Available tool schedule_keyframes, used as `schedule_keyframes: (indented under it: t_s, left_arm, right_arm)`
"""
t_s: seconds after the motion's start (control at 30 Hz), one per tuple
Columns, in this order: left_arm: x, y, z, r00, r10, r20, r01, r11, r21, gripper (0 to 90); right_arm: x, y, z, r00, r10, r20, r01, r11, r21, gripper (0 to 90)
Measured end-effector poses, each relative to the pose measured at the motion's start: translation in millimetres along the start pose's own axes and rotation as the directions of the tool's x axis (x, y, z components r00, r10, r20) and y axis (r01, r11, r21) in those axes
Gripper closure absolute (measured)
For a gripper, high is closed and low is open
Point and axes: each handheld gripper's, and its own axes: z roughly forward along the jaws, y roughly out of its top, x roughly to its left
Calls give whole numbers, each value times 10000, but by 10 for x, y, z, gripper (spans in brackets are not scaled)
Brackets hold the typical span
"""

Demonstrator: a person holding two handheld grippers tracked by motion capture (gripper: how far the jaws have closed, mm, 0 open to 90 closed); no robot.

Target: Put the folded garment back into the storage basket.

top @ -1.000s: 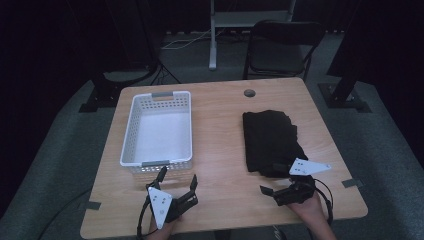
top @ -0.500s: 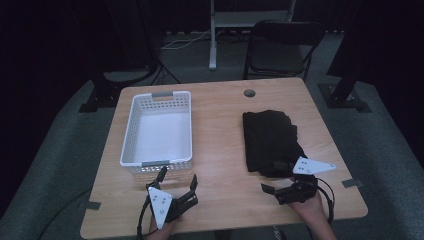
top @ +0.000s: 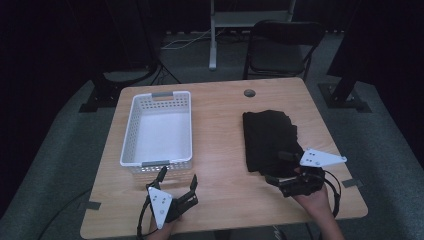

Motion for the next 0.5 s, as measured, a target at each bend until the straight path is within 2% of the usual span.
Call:
schedule_keyframes:
  t_s: [0.17, 0.3, 0.33, 0.4, 0.43, 0.5]
  left_arm:
    - [0, 0, -1, 10000, 1, -3, -1, 10000, -4, 102]
    - [0, 0, -1, 10000, 3, -3, -3, 10000, -4, 102]
    - [0, 0, -1, 10000, 3, -3, -3, 10000, -3, 102]
    - [0, 0, -1, 10000, 5, -2, -5, 10000, -2, 102]
    - [0, 0, -1, 10000, 5, -2, -5, 10000, -1, 102]
    - [0, 0, -1, 10000, 4, -2, -4, 10000, -2, 102]
  right_arm:
    - [-19, 84, -38, 9999, -80, 69, 81, 9998, -156, 58]
    - [-36, 137, -81, 9994, -77, 342, 90, 9993, -360, 58]
    - [-42, 156, -90, 9997, -72, 230, 80, 9993, -353, 58]
    - [-42, 192, -116, 9991, -147, 396, 167, 9986, -503, 59]
    - [-52, 213, -125, 9995, -141, 300, 156, 9986, -514, 58]
    - [-61, 255, -148, 9985, -197, 501, 226, 9980, -585, 58]
